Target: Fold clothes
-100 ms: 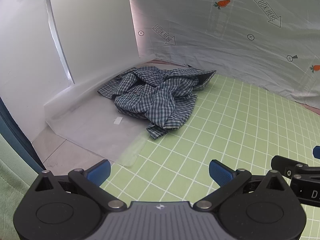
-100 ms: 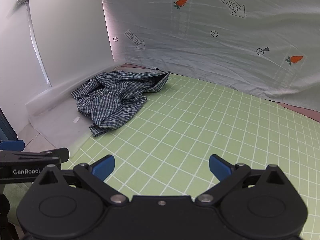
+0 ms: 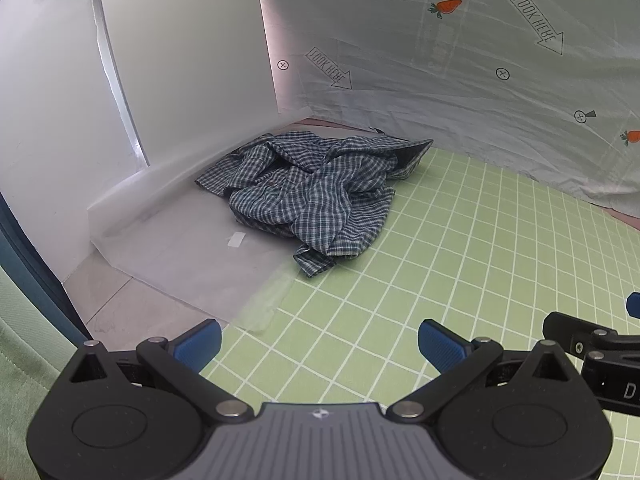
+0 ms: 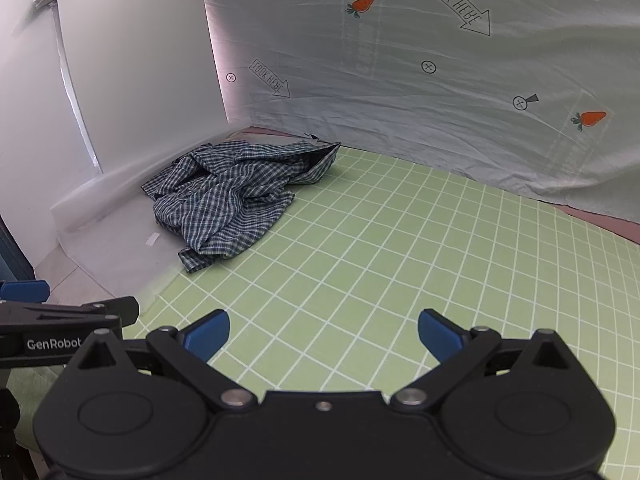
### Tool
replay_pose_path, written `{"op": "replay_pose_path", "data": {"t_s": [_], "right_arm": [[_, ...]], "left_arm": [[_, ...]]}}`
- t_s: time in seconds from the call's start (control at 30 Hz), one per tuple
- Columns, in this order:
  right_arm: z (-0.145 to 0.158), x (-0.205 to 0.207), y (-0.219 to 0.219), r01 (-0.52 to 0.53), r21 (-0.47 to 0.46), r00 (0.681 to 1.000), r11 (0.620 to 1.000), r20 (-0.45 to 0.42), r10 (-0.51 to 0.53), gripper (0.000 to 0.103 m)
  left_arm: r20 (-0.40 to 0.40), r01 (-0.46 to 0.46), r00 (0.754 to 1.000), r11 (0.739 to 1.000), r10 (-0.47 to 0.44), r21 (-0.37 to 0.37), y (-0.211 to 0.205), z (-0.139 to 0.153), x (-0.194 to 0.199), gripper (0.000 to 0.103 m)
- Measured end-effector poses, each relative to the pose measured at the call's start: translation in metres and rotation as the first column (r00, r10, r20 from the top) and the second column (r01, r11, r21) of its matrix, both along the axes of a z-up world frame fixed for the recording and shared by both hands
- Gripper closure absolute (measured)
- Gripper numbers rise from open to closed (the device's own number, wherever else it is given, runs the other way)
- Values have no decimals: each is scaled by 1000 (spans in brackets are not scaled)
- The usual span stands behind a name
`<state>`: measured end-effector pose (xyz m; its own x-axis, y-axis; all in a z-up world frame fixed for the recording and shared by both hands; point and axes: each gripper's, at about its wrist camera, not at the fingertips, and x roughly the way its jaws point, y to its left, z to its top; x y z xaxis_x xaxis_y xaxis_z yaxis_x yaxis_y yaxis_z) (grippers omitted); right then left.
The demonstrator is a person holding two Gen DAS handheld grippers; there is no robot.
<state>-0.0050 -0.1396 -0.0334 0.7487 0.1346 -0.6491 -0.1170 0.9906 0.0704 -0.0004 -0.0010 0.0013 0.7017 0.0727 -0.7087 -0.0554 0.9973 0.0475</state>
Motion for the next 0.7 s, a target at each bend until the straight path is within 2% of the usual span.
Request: {"op": "replay_pose_path", "data": {"t_s": [0.1, 0.17, 0.33, 0.7], "right_arm": [[-6, 0, 0, 4, 0, 1000, 1000, 2, -4, 1], [-9, -3, 1, 6, 0, 1000, 1000, 6, -6, 1], [-14, -5, 3, 7, -8, 1000, 1000, 6, -7, 1], [0, 1, 2, 10, -15, 1000, 1000, 0, -10, 1]], "left_arm": [[3, -3, 1000, 1000, 3, -3, -3, 0, -1, 0], [6, -60, 998, 997, 60, 40, -2, -1, 0, 0], [-7, -62, 998, 998, 62, 33, 1, 0, 1, 0], [-11, -60, 998, 997, 61, 38, 1, -3, 0, 0]]}}
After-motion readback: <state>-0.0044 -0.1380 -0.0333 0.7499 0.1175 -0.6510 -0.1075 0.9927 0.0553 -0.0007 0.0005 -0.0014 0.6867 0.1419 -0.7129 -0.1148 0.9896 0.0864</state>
